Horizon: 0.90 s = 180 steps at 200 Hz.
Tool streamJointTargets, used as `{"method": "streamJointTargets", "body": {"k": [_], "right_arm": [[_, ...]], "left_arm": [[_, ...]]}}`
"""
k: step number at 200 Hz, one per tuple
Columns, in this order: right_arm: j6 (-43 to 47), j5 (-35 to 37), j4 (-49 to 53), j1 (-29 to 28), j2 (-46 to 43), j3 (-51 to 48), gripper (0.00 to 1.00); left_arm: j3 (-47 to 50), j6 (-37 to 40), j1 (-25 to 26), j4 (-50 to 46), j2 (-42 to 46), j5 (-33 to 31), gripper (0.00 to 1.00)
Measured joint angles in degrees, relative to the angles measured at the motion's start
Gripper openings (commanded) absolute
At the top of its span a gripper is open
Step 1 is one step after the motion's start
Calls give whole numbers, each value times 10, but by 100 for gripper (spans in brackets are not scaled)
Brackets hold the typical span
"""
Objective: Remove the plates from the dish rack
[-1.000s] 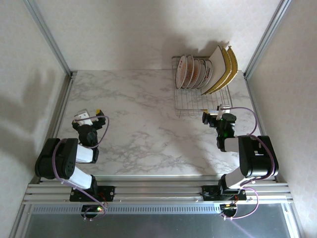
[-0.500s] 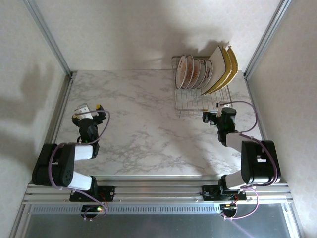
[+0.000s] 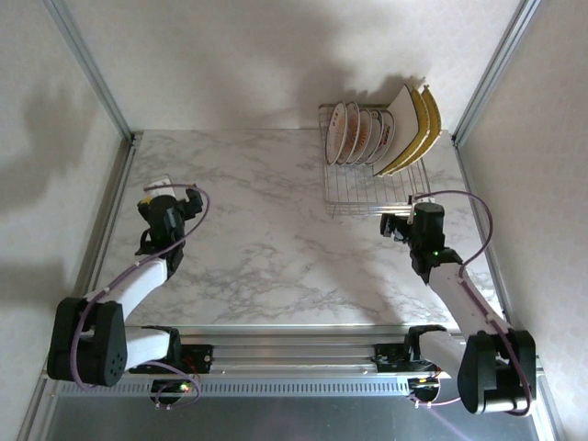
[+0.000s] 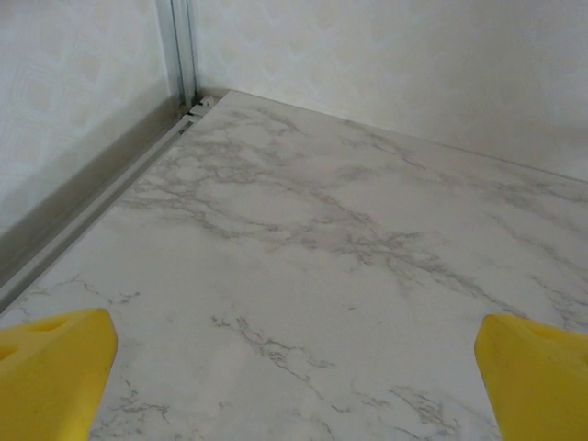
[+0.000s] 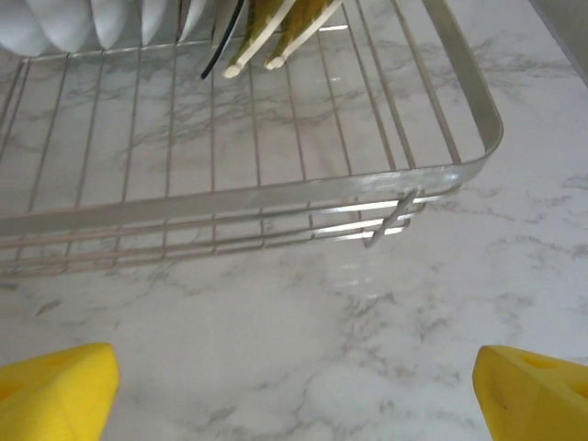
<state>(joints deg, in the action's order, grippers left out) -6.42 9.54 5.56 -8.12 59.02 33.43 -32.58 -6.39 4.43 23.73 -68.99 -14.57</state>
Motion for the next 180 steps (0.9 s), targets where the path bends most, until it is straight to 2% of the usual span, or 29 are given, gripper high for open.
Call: {"method": "streamJointTargets", "body": {"k": [39, 85, 130, 180], "right_arm": [[-31, 30, 161, -52, -34, 116, 99], [-44, 23, 322, -73, 24, 344, 99], [-43, 9, 399, -99, 136, 529, 99], [-30, 7, 421, -132, 348, 726, 99]], "left_arm": [[-151, -22, 3, -207, 16, 23, 100], [-376, -29, 3, -427, -59, 52, 99], [-426, -29, 3, -525, -106, 115, 100], [-470, -24, 8, -560, -153, 149, 100]]}}
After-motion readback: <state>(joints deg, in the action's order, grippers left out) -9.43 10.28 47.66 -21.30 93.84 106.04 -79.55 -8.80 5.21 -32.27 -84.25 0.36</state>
